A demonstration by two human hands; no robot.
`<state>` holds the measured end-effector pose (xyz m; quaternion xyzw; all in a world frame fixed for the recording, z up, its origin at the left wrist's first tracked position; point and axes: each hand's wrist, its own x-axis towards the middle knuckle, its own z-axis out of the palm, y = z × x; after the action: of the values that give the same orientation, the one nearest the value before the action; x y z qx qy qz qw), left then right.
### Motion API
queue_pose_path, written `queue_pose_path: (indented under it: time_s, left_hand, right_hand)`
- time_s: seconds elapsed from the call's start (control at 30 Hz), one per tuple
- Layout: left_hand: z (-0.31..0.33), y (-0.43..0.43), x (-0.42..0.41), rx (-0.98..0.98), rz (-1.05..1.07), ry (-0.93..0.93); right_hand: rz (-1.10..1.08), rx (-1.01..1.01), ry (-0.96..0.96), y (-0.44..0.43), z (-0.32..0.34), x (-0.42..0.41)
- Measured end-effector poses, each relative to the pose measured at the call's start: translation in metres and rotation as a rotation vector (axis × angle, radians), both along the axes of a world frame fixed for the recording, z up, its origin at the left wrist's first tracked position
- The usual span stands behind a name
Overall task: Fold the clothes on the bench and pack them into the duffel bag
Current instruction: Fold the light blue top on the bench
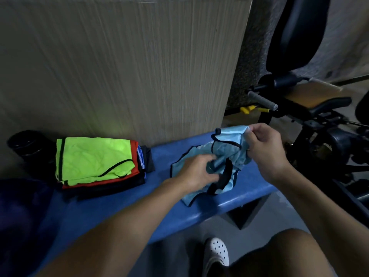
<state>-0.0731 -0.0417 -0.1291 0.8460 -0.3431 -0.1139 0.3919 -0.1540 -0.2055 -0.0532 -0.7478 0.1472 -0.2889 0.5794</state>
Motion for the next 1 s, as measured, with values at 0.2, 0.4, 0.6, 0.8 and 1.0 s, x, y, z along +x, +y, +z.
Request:
queue_pose_path:
  time_s: [0.2, 0.4, 0.6, 0.8, 1.0]
  left_hand:
    - [0.012, 0.014, -0.035, -0.250, 0.148, 0.067]
    - [0.054, 0.037, -0.036, -0.442, 0.282, 0.114]
    - [0.108, 0.056, -0.030, -0.569, 0.444, 0.138]
    - [0.143, 0.077, -0.033, -0.626, 0.544, 0.172]
    - [0.146, 0.108, -0.042, -0.456, 0.384, 0.346]
  right_hand:
    - [-0.184, 0.013, 0.032, 0.007, 0.009, -0.017]
    - [-0.079, 0.053, 0.230, 0.005, 0.010, -0.016]
    - [0.436, 0.028, 0.266, 0.051, 0.037, -0.026]
    - [0.497, -0.083, 0.163, 0.083, 0.045, -0.019]
    - [0.372, 0.002, -0.004, 0.093, 0.072, -0.013]
